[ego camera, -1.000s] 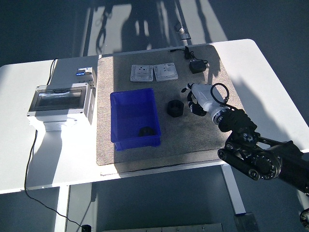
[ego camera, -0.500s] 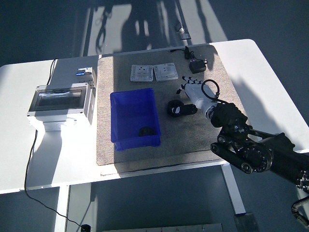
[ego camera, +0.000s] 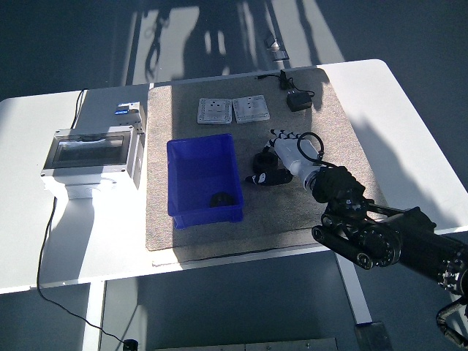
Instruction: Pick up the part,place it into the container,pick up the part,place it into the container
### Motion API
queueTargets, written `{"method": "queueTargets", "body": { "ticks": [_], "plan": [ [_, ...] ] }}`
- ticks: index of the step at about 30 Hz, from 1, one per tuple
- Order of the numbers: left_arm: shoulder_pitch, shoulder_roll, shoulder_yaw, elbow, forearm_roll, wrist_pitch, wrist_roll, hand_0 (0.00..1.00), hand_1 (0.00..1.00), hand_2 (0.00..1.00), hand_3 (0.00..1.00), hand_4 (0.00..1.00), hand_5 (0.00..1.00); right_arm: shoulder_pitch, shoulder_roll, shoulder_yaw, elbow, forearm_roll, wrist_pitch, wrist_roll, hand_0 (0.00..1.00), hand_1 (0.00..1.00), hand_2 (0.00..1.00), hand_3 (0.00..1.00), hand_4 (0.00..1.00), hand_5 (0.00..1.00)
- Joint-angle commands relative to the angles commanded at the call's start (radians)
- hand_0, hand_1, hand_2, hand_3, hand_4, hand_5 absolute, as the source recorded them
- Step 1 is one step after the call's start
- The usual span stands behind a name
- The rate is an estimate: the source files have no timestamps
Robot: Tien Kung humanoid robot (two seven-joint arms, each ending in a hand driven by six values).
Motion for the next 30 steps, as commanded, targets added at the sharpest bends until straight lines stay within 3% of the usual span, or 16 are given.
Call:
{"method": "queueTargets", "body": {
  "ticks": [5,6,11,12,21,29,30],
  "plan": [
    [-0.002,0.000,-0.001,0.000,0.006,-0.001,0.001,0.605,0.287,0.467,0.607,0.629,0.875,-0.002,0.004,-0.008,-0.010,-0.009,-0.025,0.000,0.954,0.813,0.879,0.998,0.998,0.606],
    [-0.002,0.000,-0.002,0.000,0.007,-0.002,0.001,0.605,0.286,0.467,0.607,0.627,0.876,-0.002,0.005,-0.009,-0.012,-0.010,-0.031,0.001,0.843,0.612,0.671,0.923,0.860,0.290],
    [-0.003,0.000,-0.002,0.000,0.011,-0.003,0.002,0.605,0.286,0.467,0.607,0.627,0.876,-0.003,0.006,-0.004,-0.025,-0.008,-0.065,0.012,0.843,0.612,0.671,0.923,0.860,0.290],
    [-0.003,0.000,-0.002,0.000,0.011,-0.003,0.002,0.605,0.286,0.467,0.607,0.626,0.876,-0.003,0.006,-0.001,-0.026,-0.008,-0.073,0.014,0.784,0.526,0.634,0.855,0.737,0.186],
    [-0.004,0.000,-0.002,0.000,0.016,-0.004,0.003,0.606,0.286,0.467,0.607,0.624,0.877,-0.007,0.000,0.039,-0.036,-0.005,-0.104,0.027,0.769,0.513,0.643,0.863,0.707,0.153],
    [-0.007,0.001,-0.007,0.000,0.027,-0.006,0.004,0.605,0.287,0.468,0.607,0.624,0.878,-0.011,0.004,0.052,-0.039,-0.016,-0.058,-0.010,0.764,0.509,0.651,0.881,0.708,0.156],
    [-0.007,0.001,-0.008,0.000,0.028,-0.006,0.004,0.605,0.286,0.468,0.606,0.622,0.878,-0.012,0.006,0.050,-0.039,-0.017,-0.052,-0.015,0.778,0.548,0.758,0.998,0.821,0.190]
  ]
}}
